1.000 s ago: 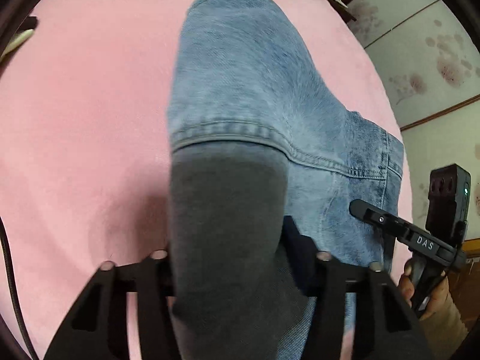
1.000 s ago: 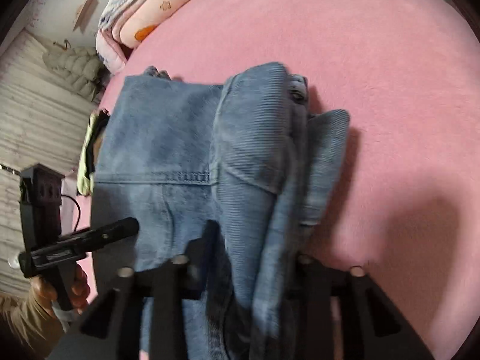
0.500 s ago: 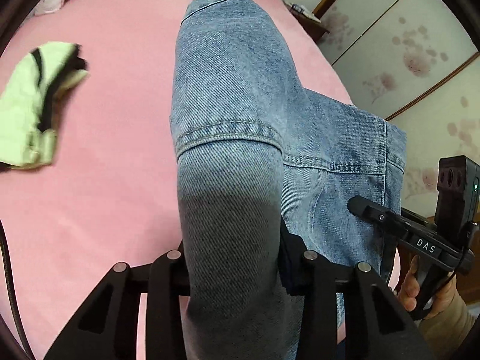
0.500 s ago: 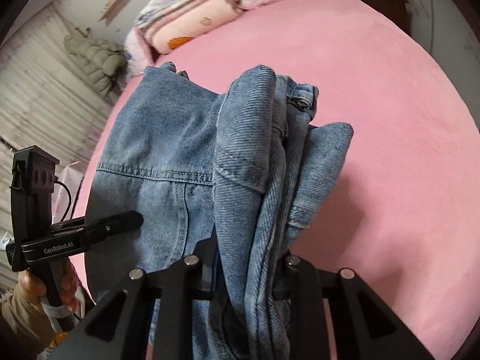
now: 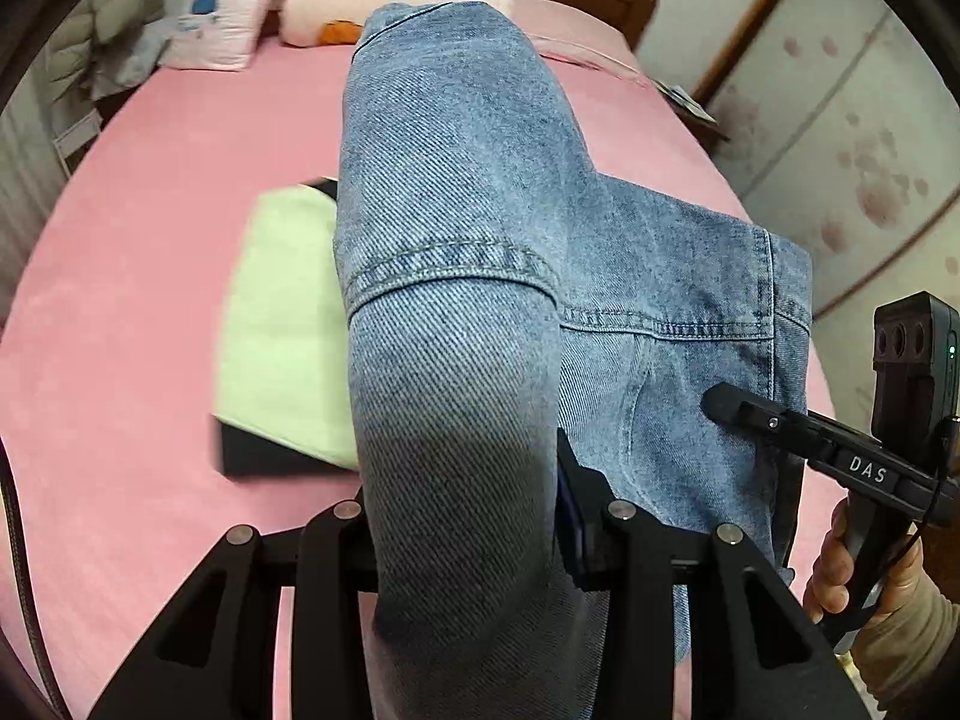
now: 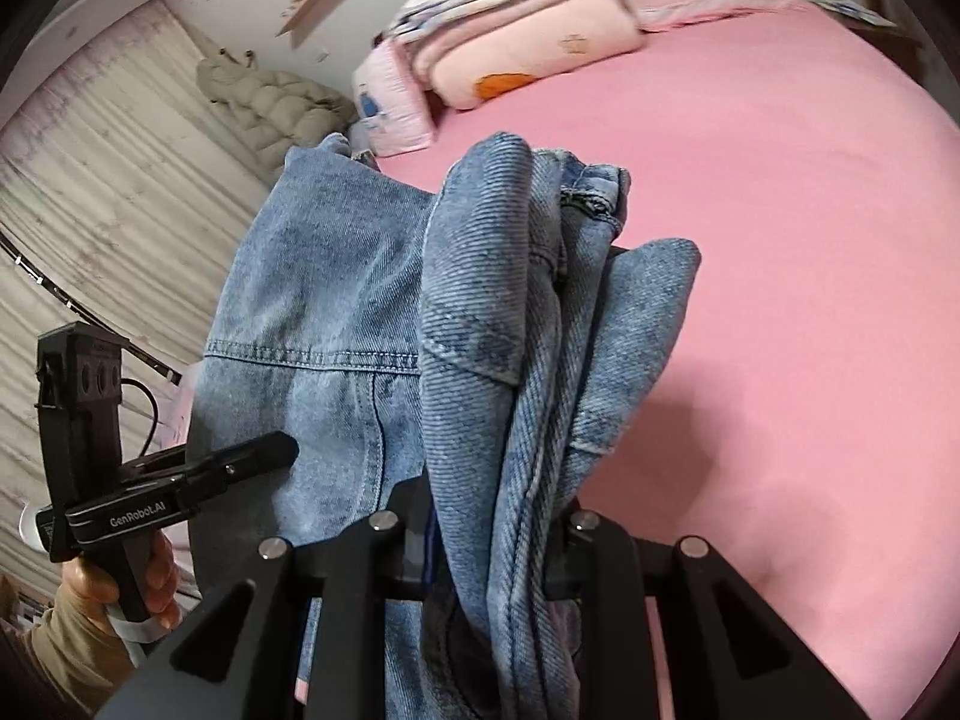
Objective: Fold large clothes
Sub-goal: 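Lift the folded jacket with both tools toward the green-and-black clothes stack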
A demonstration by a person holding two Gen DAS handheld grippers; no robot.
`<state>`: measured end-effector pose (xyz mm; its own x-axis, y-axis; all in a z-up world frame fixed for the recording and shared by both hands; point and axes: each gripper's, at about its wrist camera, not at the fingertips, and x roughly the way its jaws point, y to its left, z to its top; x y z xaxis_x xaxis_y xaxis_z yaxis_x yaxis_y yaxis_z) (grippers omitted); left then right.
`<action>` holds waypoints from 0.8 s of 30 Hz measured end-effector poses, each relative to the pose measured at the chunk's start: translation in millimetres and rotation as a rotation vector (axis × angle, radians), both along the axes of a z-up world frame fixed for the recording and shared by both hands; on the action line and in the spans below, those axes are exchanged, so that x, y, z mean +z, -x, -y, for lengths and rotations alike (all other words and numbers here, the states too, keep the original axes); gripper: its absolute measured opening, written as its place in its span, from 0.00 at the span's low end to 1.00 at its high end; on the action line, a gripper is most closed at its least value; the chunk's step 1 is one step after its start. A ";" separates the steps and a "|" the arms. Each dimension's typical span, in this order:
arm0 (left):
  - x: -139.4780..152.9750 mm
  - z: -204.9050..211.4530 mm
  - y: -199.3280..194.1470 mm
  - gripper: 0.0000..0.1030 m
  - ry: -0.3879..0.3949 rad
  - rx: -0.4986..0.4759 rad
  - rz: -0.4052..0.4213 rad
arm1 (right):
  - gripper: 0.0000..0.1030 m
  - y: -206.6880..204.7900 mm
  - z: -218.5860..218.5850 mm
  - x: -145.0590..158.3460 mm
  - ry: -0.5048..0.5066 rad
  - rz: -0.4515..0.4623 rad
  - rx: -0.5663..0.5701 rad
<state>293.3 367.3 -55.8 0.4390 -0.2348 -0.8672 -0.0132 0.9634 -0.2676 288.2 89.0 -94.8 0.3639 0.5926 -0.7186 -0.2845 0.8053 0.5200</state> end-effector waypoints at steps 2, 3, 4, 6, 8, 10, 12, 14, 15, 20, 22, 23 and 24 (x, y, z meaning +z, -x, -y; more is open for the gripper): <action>-8.7 -35.7 -20.2 0.37 -0.006 0.005 0.009 | 0.21 -28.0 -44.6 -7.0 -0.007 0.001 0.009; -15.6 -53.5 -31.5 0.37 -0.009 0.003 0.013 | 0.21 -39.8 -63.6 -11.2 -0.005 0.002 0.014; -23.1 -69.4 -42.5 0.37 -0.009 0.006 0.018 | 0.21 -56.9 -84.0 -19.1 -0.001 -0.001 0.018; -43.8 -95.5 -67.0 0.37 0.000 0.003 0.020 | 0.21 -73.2 -103.0 -31.0 0.004 -0.013 0.015; -69.1 -112.1 -89.2 0.38 0.008 0.002 0.017 | 0.21 -92.3 -120.1 -46.7 0.023 -0.022 0.008; -88.4 -122.5 -108.4 0.39 0.009 0.002 0.010 | 0.21 -114.7 -132.8 -65.3 0.049 -0.031 -0.004; -112.9 -126.4 -126.3 0.40 0.014 0.013 -0.008 | 0.21 -130.0 -141.6 -82.0 0.071 -0.044 -0.011; -136.5 -129.3 -138.8 0.46 -0.014 0.007 -0.025 | 0.21 -140.8 -147.0 -99.1 0.099 -0.055 -0.013; -147.6 -128.8 -140.4 0.49 -0.028 0.004 -0.031 | 0.21 -147.0 -149.5 -111.7 0.130 -0.069 -0.016; -171.9 -137.3 -144.6 0.89 -0.137 0.060 -0.011 | 0.36 -150.6 -142.2 -137.9 0.198 -0.104 -0.056; -167.3 -140.1 -141.3 0.90 -0.147 0.060 -0.001 | 0.49 -143.3 -133.4 -132.6 0.239 -0.087 -0.072; -163.8 -142.3 -138.8 0.90 -0.161 0.057 0.005 | 0.49 -137.6 -126.8 -129.5 0.262 -0.072 -0.073; -158.8 -137.5 -134.0 0.90 -0.183 0.057 0.010 | 0.50 -134.0 -123.4 -125.1 0.282 -0.055 -0.071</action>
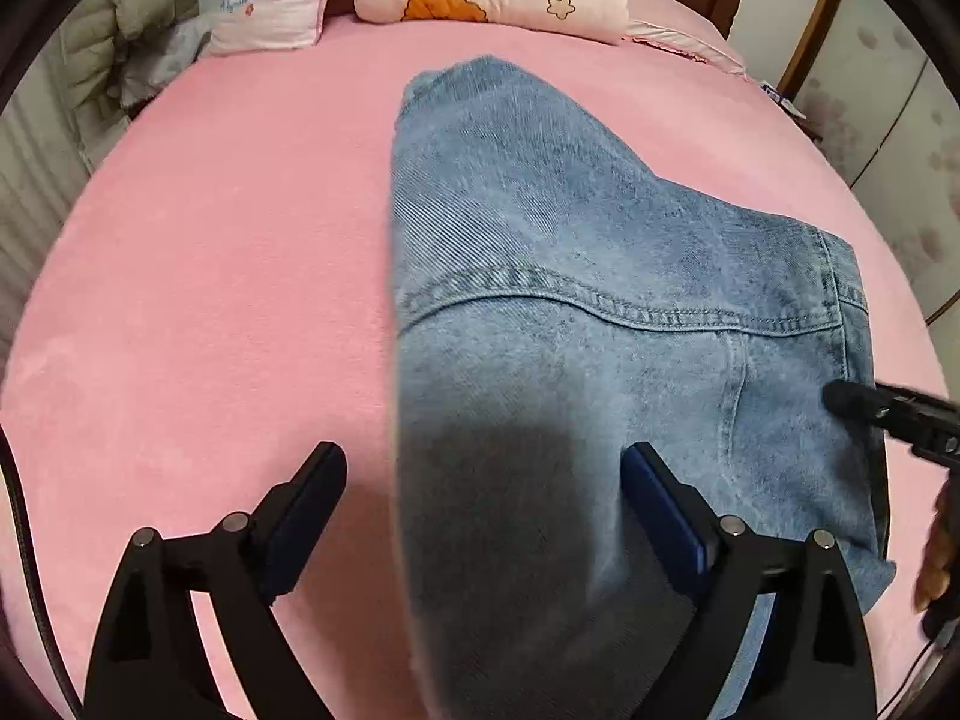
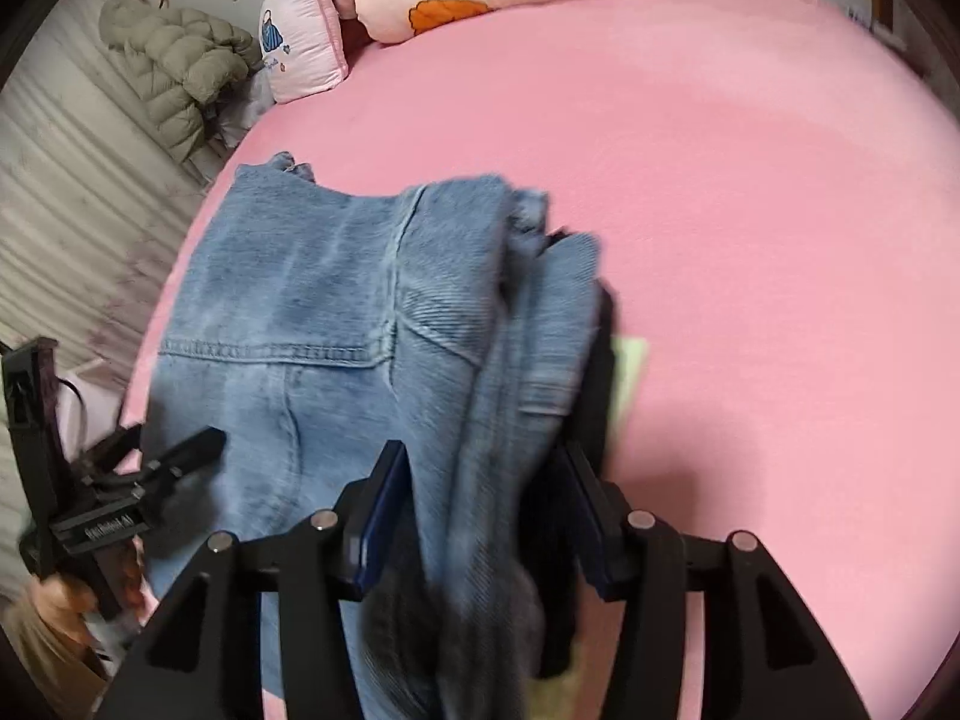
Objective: Fold large clothes
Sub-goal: 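Lift the folded jacket with both tools toward the green-and-black clothes stack, then lower the jacket onto the green-and-black clothes stack and open both tools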
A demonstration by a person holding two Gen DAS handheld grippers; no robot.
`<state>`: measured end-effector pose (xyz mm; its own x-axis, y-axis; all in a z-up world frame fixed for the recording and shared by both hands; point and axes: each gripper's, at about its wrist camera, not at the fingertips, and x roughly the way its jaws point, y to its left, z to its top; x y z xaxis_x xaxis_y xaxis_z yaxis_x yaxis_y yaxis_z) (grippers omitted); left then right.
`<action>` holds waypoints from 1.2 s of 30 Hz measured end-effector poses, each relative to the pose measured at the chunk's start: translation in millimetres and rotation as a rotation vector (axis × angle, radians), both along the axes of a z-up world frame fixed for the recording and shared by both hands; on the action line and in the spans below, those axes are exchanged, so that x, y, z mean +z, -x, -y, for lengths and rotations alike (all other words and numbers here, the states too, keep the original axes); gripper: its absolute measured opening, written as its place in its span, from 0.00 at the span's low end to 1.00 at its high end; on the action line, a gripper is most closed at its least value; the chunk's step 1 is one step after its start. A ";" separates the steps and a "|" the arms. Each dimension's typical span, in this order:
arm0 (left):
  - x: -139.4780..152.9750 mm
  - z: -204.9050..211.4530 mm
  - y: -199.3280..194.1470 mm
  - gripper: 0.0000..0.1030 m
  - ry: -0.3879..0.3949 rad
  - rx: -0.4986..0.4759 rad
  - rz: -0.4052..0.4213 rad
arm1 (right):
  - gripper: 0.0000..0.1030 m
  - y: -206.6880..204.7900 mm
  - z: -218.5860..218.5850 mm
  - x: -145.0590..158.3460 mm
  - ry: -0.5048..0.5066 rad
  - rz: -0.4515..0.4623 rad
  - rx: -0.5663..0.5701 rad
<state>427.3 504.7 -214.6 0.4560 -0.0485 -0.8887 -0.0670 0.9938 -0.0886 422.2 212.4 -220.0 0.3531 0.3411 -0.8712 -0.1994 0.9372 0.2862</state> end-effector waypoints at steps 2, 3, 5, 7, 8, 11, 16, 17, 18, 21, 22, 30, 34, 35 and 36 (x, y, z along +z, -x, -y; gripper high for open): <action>15.1 4.3 8.7 0.90 -0.059 0.006 0.020 | 0.50 8.9 8.7 10.5 0.034 0.025 0.012; 26.1 7.2 13.9 0.90 -0.096 0.012 0.046 | 0.50 10.4 9.3 17.7 0.056 0.042 0.011; 46.8 14.6 20.3 0.90 -0.135 0.022 0.120 | 0.50 20.2 14.0 30.2 0.088 0.080 0.014; 67.7 12.0 28.4 0.90 -0.144 0.031 0.194 | 0.50 23.3 9.1 45.8 0.113 0.152 0.007; 78.3 15.8 30.8 0.89 -0.142 0.029 0.235 | 0.50 27.1 6.3 53.7 0.120 0.189 0.012; 83.3 26.7 15.6 0.69 -0.110 0.005 0.251 | 0.42 23.9 -20.4 70.0 0.098 0.267 0.052; 43.0 49.7 -17.3 0.30 -0.054 0.007 0.122 | 0.18 1.1 -52.8 51.7 0.081 0.229 0.078; 32.1 51.3 -20.5 0.30 -0.047 0.024 0.106 | 0.17 -5.0 -53.8 43.2 0.096 0.208 0.064; 24.8 53.3 -19.9 0.30 -0.049 0.036 0.115 | 0.13 -14.8 -52.4 30.4 0.132 0.189 0.038; 12.9 57.4 -19.3 0.30 -0.055 0.000 0.157 | 0.00 -34.7 -43.3 1.5 0.163 0.138 0.009; 10.2 59.7 -18.1 0.30 -0.063 -0.021 0.172 | 0.00 -37.5 -39.1 -4.1 0.159 0.121 0.003; -6.2 68.8 -2.2 0.30 -0.129 -0.060 0.203 | 0.00 -37.3 -22.3 -27.1 0.142 0.125 -0.005; 2.8 83.6 -0.3 0.58 -0.186 -0.109 0.171 | 0.00 -25.7 -25.0 -13.2 0.162 0.126 0.016; 8.3 88.3 3.6 0.71 -0.177 -0.113 0.162 | 0.00 -20.0 -23.2 -7.6 0.155 0.119 0.016; 16.3 93.4 10.7 0.74 -0.169 -0.106 0.164 | 0.00 -14.8 -21.3 -1.6 0.146 0.120 0.015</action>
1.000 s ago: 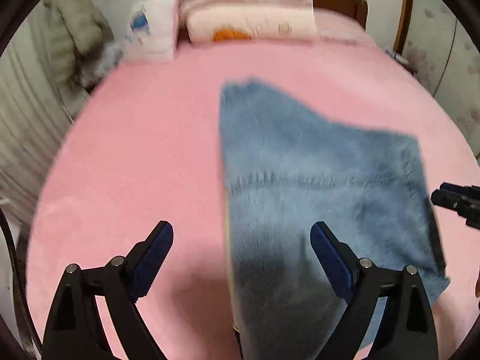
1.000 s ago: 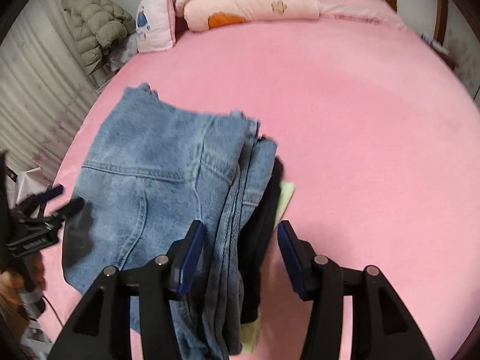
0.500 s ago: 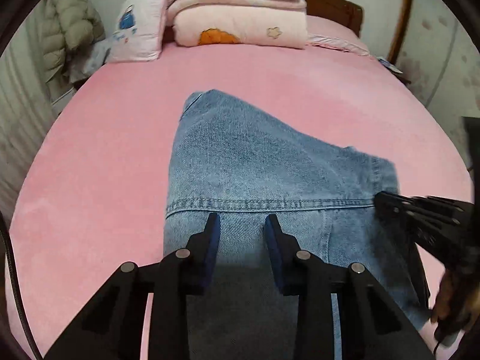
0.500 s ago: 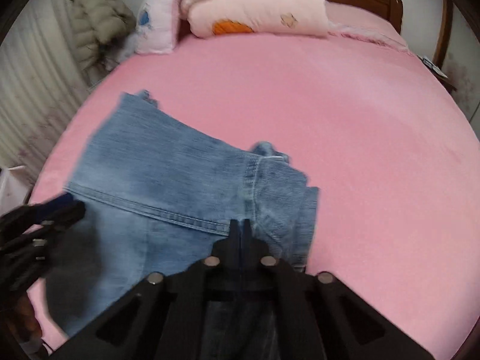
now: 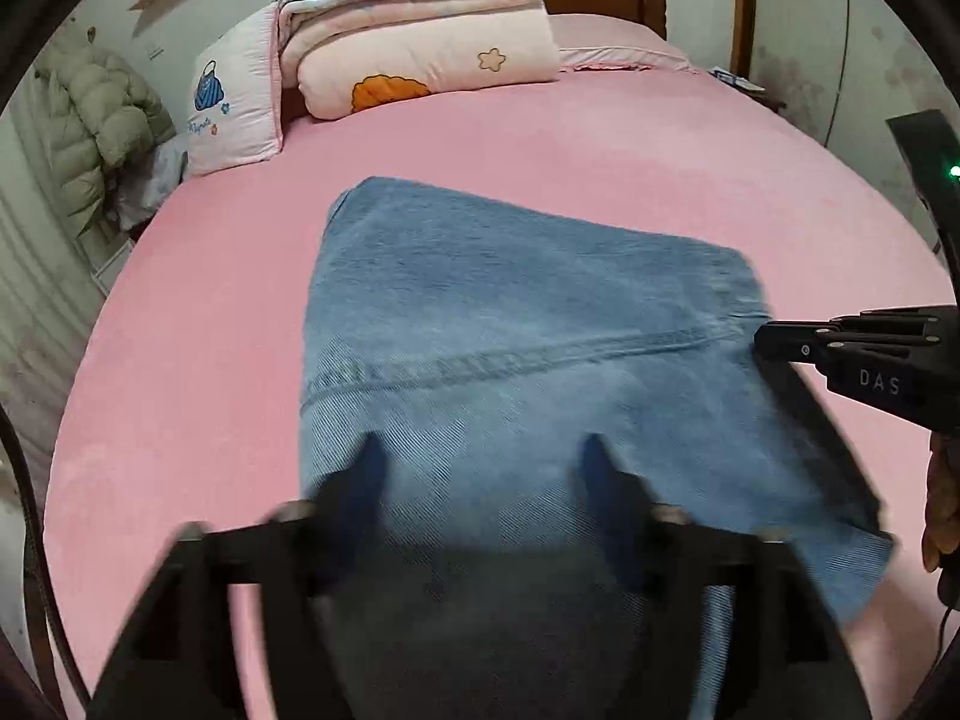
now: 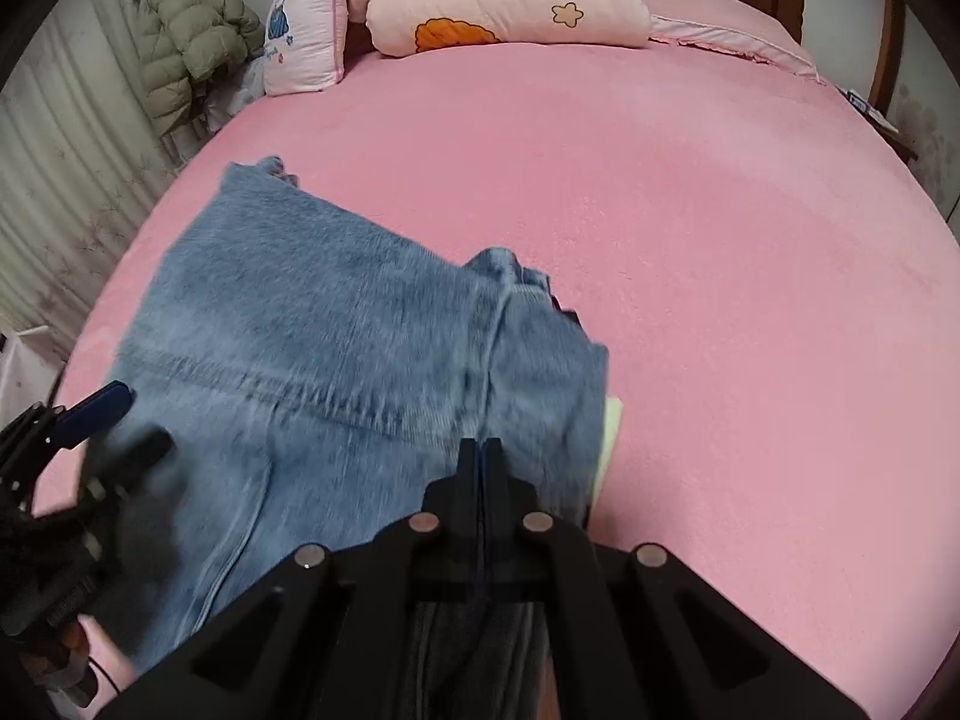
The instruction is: Fold large clothes
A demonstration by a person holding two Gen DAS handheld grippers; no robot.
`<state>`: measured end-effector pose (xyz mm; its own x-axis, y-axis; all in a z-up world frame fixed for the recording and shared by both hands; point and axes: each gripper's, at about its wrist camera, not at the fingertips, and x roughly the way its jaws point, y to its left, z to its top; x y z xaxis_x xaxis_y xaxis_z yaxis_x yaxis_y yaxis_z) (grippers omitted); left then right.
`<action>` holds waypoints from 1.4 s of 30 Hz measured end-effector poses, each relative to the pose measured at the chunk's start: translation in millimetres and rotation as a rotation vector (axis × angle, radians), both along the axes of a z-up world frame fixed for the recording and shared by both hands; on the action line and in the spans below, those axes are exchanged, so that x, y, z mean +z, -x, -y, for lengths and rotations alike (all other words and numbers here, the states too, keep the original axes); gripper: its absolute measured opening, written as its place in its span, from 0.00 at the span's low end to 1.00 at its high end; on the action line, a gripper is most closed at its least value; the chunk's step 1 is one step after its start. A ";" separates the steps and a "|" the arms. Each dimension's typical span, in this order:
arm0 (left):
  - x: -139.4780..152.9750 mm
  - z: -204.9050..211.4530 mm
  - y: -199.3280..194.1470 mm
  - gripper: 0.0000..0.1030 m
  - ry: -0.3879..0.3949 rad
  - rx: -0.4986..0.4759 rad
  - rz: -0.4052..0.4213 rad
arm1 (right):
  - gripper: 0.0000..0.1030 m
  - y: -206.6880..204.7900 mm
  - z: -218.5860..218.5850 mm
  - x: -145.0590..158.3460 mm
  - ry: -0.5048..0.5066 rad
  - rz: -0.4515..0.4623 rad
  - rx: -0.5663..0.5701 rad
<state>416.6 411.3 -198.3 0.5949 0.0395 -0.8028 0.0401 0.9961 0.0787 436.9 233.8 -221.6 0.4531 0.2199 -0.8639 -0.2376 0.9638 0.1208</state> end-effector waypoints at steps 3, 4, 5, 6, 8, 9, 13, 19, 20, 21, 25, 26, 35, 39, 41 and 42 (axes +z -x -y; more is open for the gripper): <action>27.0 14.3 25.7 0.76 0.055 -0.011 0.020 | 0.00 32.6 20.5 26.4 -0.033 0.023 0.001; 36.3 19.6 35.4 0.76 0.073 -0.012 0.025 | 0.00 44.8 29.2 36.1 -0.046 0.026 -0.001; 46.6 25.6 45.8 0.77 0.096 -0.011 0.025 | 0.00 55.9 36.9 43.8 -0.055 0.023 -0.004; 57.0 32.4 56.7 0.77 0.118 -0.009 0.022 | 0.00 64.9 44.1 51.3 -0.067 0.021 -0.008; 77.5 46.1 79.2 0.77 0.156 0.001 0.009 | 0.01 89.3 61.8 72.0 -0.107 0.018 -0.018; 86.2 51.7 88.5 0.77 0.172 0.004 0.009 | 0.01 103.2 72.1 84.6 -0.123 0.015 -0.024; 139.9 81.5 139.8 0.80 0.268 0.042 0.019 | 0.01 145.0 102.2 135.0 -0.162 0.024 -0.028; 198.7 133.0 214.2 0.84 0.333 0.153 0.028 | 0.03 221.7 157.7 213.0 -0.191 0.051 0.010; 207.2 147.1 229.8 0.84 0.327 0.175 0.022 | 0.03 235.5 168.1 223.9 -0.192 0.052 0.018; 212.8 157.3 241.0 0.84 0.325 0.192 0.019 | 0.03 249.3 179.0 233.9 -0.204 0.052 0.025; 235.1 208.7 293.5 0.84 0.366 0.230 0.005 | 0.03 309.6 227.8 270.7 -0.197 0.065 0.054; 238.8 220.1 304.1 0.85 0.371 0.233 0.006 | 0.03 319.0 235.3 275.2 -0.187 0.071 0.059; 248.6 317.4 374.6 0.87 0.312 0.263 0.001 | 0.03 411.2 316.3 276.1 -0.124 0.108 0.066; 237.3 346.5 387.1 0.87 0.273 0.258 -0.033 | 0.03 434.9 333.7 266.8 -0.099 0.124 0.056; 233.7 360.0 393.2 0.87 0.233 0.251 -0.029 | 0.03 443.2 341.7 263.1 -0.094 0.136 0.029; 232.5 364.9 395.8 0.87 0.212 0.254 -0.023 | 0.03 446.9 344.7 262.1 -0.091 0.141 0.019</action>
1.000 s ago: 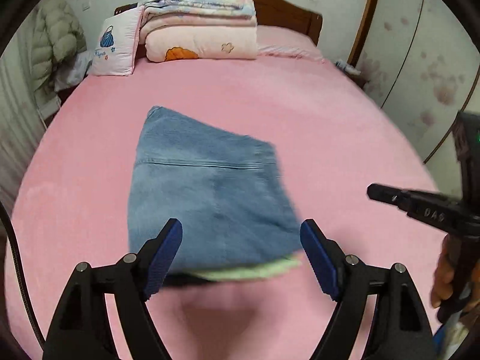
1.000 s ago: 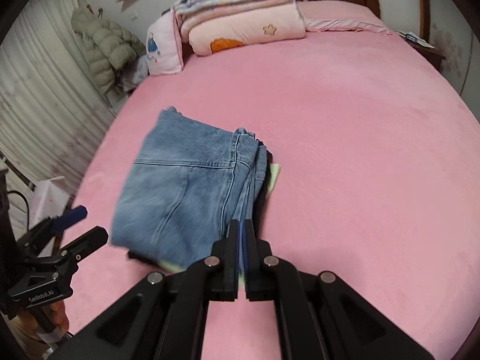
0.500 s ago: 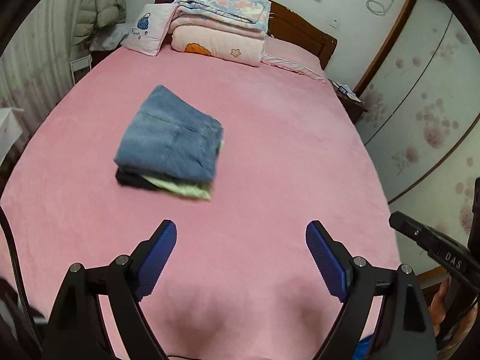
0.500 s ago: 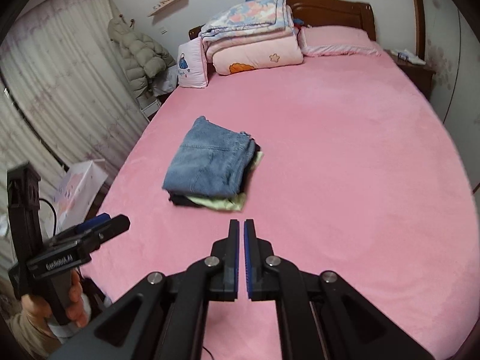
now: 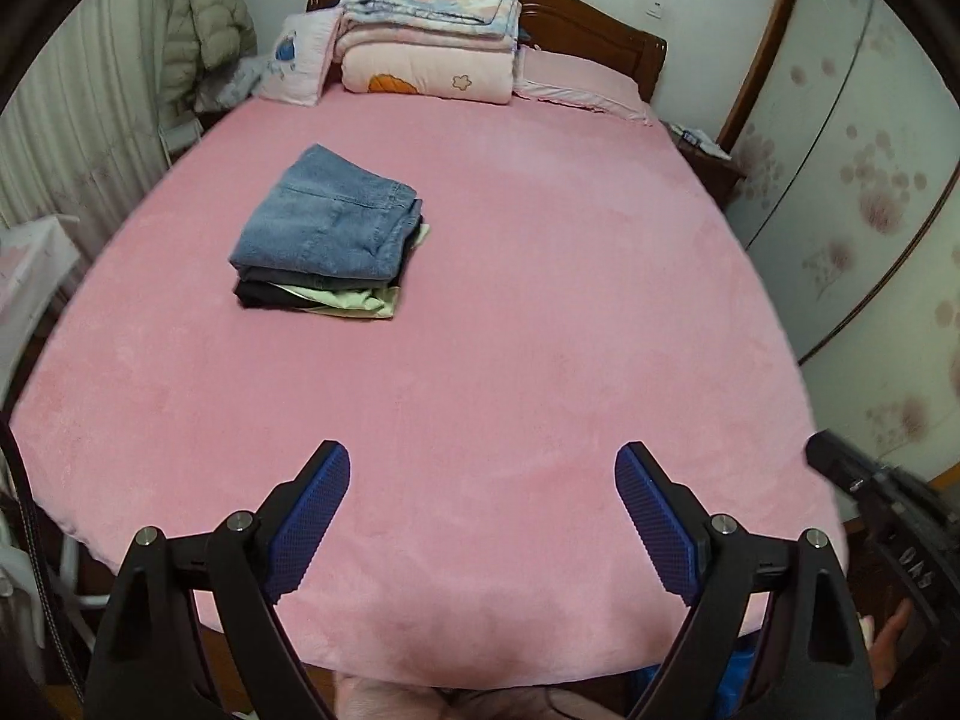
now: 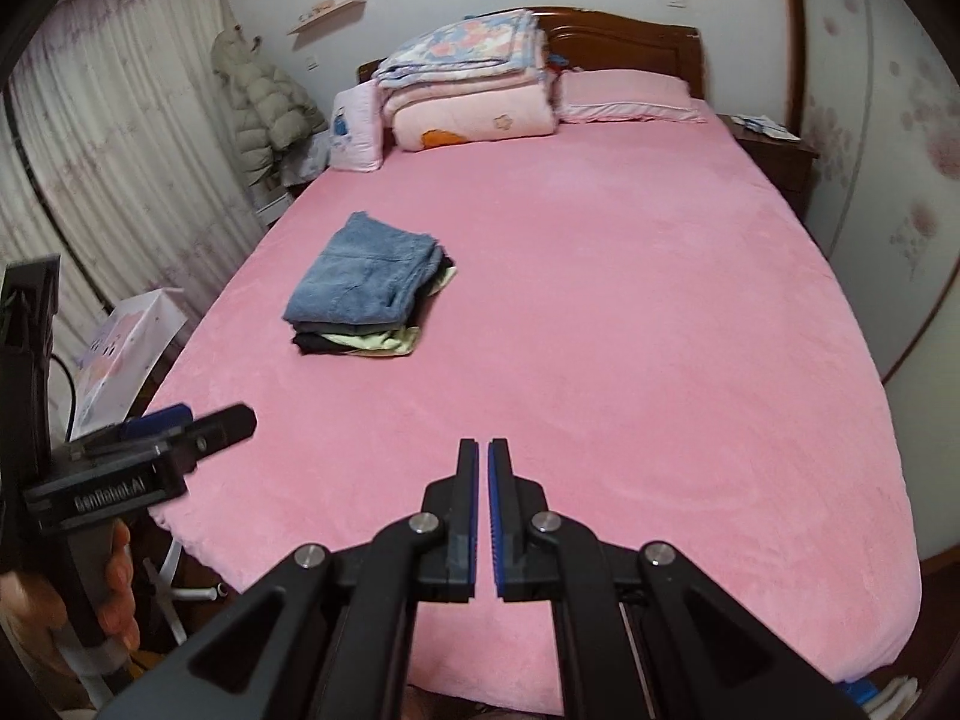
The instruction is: Fold large clothes
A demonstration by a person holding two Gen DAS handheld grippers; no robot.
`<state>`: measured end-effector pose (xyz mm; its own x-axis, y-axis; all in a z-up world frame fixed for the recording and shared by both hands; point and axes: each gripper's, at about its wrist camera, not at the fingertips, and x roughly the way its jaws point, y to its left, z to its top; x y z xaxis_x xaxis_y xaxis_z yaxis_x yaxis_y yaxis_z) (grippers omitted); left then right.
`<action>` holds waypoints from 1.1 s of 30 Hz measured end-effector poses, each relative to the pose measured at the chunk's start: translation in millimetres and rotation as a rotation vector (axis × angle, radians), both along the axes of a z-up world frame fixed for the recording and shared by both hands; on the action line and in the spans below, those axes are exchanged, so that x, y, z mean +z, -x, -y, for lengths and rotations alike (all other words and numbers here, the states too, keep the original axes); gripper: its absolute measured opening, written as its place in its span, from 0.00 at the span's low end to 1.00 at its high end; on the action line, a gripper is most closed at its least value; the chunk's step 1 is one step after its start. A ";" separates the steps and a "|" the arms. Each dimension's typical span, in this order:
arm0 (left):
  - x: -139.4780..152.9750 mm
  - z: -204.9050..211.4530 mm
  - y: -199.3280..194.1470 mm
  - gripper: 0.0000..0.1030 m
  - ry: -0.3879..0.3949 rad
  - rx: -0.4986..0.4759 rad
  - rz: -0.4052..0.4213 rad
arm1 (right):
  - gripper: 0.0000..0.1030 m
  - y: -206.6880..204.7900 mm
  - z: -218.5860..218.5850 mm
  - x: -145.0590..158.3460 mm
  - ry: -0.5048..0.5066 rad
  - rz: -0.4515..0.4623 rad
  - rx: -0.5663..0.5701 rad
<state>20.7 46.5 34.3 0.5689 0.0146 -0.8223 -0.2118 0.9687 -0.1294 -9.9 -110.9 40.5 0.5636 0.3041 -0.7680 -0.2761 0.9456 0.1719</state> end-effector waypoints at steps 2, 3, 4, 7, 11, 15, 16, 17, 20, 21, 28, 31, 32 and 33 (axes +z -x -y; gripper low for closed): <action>-2.1 12.0 6.8 0.87 -0.032 -0.005 0.005 | 0.09 5.0 5.7 -0.9 0.004 0.009 -0.020; -2.4 15.4 8.8 0.87 -0.033 -0.008 0.003 | 0.17 6.8 7.6 -1.4 0.001 0.010 -0.029; -3.0 19.4 10.7 0.87 -0.035 -0.010 0.002 | 0.26 8.1 9.3 -1.6 -0.002 0.009 -0.039; -3.0 27.3 14.1 0.87 -0.059 -0.006 0.009 | 0.38 11.1 8.9 -1.5 0.008 0.018 -0.053; -5.8 40.7 15.2 0.87 -0.089 -0.026 -0.007 | 0.38 16.1 3.3 -7.3 0.024 0.011 -0.039; -4.6 48.4 14.3 0.87 -0.106 -0.052 -0.011 | 0.38 18.1 -0.7 -12.0 0.033 -0.009 -0.019; -3.8 48.6 13.4 0.87 -0.110 -0.054 -0.010 | 0.39 17.8 -0.3 -12.3 0.035 -0.011 -0.021; -2.6 49.7 13.1 0.87 -0.114 -0.055 -0.006 | 0.39 17.9 0.0 -12.2 0.035 -0.012 -0.023; 1.1 52.1 12.5 0.87 -0.120 -0.057 0.001 | 0.40 16.9 1.9 -12.3 0.032 -0.019 -0.033; 1.4 51.7 11.9 0.87 -0.118 -0.057 0.003 | 0.41 17.5 0.9 -12.3 0.032 -0.021 -0.035; 4.8 58.2 9.2 0.87 -0.129 -0.076 0.021 | 0.43 16.6 2.5 -13.1 0.042 -0.029 -0.043; 7.1 60.5 8.1 0.87 -0.142 -0.079 0.031 | 0.43 14.8 3.3 -12.4 0.047 -0.024 -0.050; 7.7 61.5 7.5 0.87 -0.138 -0.082 0.033 | 0.43 14.2 3.8 -12.1 0.047 -0.023 -0.053; 8.1 61.8 6.8 0.87 -0.137 -0.084 0.034 | 0.43 13.4 4.4 -11.9 0.046 -0.023 -0.055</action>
<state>13.9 -15.3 42.4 0.6000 0.0763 -0.7963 -0.1272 0.9919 -0.0009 -23.3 -115.3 28.6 0.5604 0.2371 -0.7935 -0.2198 0.9664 0.1335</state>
